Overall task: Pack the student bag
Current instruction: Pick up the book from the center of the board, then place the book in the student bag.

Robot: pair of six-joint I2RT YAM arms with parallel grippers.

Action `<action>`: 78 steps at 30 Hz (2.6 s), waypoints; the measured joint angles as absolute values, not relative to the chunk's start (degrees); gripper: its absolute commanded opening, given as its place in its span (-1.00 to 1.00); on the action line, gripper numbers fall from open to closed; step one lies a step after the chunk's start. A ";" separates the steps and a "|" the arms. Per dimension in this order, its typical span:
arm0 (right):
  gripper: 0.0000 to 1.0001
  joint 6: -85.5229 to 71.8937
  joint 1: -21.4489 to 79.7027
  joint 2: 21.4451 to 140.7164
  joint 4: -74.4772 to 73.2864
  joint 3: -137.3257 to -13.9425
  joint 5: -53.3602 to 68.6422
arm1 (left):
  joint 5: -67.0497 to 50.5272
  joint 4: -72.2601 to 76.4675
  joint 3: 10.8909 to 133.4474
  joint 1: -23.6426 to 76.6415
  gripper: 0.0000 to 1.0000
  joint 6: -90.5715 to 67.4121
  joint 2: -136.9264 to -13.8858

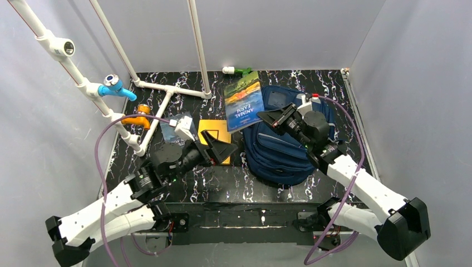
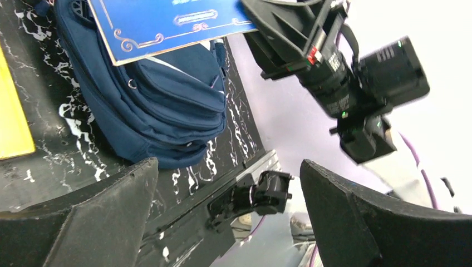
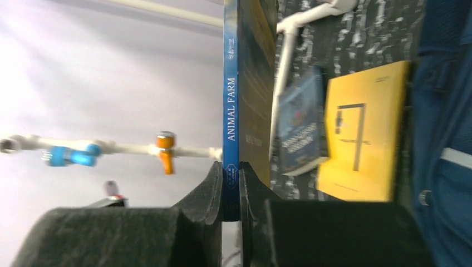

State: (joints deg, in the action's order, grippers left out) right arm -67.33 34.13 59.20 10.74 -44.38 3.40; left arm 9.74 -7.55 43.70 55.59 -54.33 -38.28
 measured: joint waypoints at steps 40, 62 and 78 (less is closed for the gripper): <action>-0.97 -103.18 34.30 50.35 36.01 -28.27 -10.81 | 25.12 51.90 51.09 56.10 0.41 -62.13 -81.32; 0.31 -95.96 34.68 42.65 27.38 -27.16 -11.35 | 30.02 53.41 53.17 56.82 -1.00 -64.14 -85.17; 0.97 -33.82 34.74 40.62 -22.48 -47.33 -10.17 | 26.04 20.38 44.56 56.31 -1.00 -51.55 -56.69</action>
State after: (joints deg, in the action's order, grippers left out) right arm -33.82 34.74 40.62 -22.48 -47.33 -10.17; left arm 26.04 20.38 44.56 56.31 -51.55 -56.69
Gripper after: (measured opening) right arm 0.983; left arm 0.105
